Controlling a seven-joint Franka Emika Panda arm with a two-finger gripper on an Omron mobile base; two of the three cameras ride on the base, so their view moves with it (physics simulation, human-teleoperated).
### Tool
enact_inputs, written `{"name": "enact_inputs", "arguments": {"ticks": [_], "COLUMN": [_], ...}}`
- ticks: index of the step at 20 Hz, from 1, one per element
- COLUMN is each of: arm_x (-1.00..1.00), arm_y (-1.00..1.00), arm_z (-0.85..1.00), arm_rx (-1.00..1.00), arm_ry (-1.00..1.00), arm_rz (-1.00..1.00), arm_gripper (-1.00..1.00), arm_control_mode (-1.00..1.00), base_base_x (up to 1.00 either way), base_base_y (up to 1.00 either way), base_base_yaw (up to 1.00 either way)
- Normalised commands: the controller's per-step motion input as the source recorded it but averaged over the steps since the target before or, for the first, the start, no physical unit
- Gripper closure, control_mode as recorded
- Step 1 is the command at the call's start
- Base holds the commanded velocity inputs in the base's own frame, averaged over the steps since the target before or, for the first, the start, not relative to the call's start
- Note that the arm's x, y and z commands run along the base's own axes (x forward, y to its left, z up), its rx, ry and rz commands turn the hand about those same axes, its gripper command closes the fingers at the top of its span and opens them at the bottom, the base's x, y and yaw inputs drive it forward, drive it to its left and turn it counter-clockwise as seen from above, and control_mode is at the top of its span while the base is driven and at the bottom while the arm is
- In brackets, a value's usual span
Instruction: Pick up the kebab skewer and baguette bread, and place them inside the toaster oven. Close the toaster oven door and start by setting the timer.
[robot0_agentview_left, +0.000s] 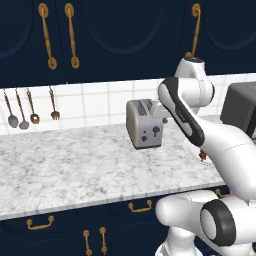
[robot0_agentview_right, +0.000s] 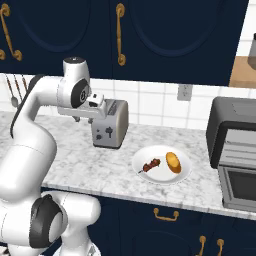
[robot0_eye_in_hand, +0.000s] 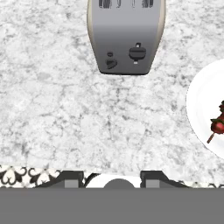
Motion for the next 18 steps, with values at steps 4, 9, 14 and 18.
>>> {"name": "enact_inputs", "arguments": {"ticks": [4,9,14,18], "arm_x": [0.0,0.0,0.0,0.0], "arm_y": [0.0,0.0,0.0,0.0], "arm_z": [0.0,0.0,0.0,0.0], "arm_rx": [0.0,0.0,0.0,0.0], "arm_ry": [0.0,0.0,0.0,0.0], "arm_rz": [0.0,0.0,0.0,0.0], "arm_gripper": [-1.0,-1.0,-1.0,-1.0], "arm_control_mode": [1.0,1.0,1.0,1.0], "base_base_x": [0.0,0.0,0.0,0.0], "base_base_y": [0.0,0.0,-0.16,-0.71], "base_base_yaw": [0.0,0.0,0.0,0.0]}}
